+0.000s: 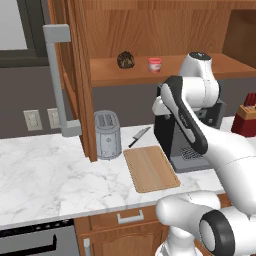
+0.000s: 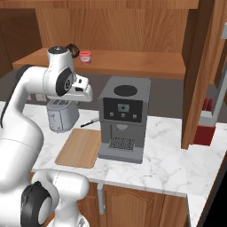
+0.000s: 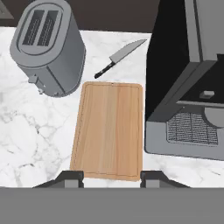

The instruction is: Pick the bread, place it on the cutting board, pick the jam, place it on the counter, and close the cabinet.

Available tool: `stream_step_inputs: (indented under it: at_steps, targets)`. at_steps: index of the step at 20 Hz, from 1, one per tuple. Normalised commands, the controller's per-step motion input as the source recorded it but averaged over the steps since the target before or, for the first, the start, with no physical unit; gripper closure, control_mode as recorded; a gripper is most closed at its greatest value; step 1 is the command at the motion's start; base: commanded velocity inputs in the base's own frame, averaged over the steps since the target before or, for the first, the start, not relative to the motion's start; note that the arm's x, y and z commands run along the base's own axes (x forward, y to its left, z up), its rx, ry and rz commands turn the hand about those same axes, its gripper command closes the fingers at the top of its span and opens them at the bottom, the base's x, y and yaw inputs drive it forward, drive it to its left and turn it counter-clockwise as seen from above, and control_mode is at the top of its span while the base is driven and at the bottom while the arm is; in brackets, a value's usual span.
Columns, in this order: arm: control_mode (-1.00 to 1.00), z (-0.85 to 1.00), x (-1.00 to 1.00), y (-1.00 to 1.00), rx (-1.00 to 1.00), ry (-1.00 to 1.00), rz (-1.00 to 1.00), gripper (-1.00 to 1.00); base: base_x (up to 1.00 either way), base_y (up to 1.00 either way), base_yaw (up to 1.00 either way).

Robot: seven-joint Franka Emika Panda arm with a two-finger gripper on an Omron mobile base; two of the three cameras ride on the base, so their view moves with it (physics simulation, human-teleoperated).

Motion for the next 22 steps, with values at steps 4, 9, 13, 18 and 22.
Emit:
stream_step_inputs:
  at_steps: [4,9,13,18,22]
  targets:
    - [-1.0,0.08,-0.05,0.0,0.0,-0.04,0.0,-1.0,0.0,0.0,0.0]
    - [-1.0,0.26,-0.17,0.0,0.0,-0.15,0.0,-1.0,0.0,0.0,0.0]
    - [-1.0,0.33,-0.19,0.0,0.0,-0.19,0.0,-1.0,0.0,0.0,0.0]
    - [-1.0,0.37,-0.08,0.0,0.0,-0.18,0.0,-1.0,0.0,0.0,0.0]
    - [-1.0,0.39,0.0,0.0,0.0,-0.14,0.0,-1.0,0.0,0.0,0.0]
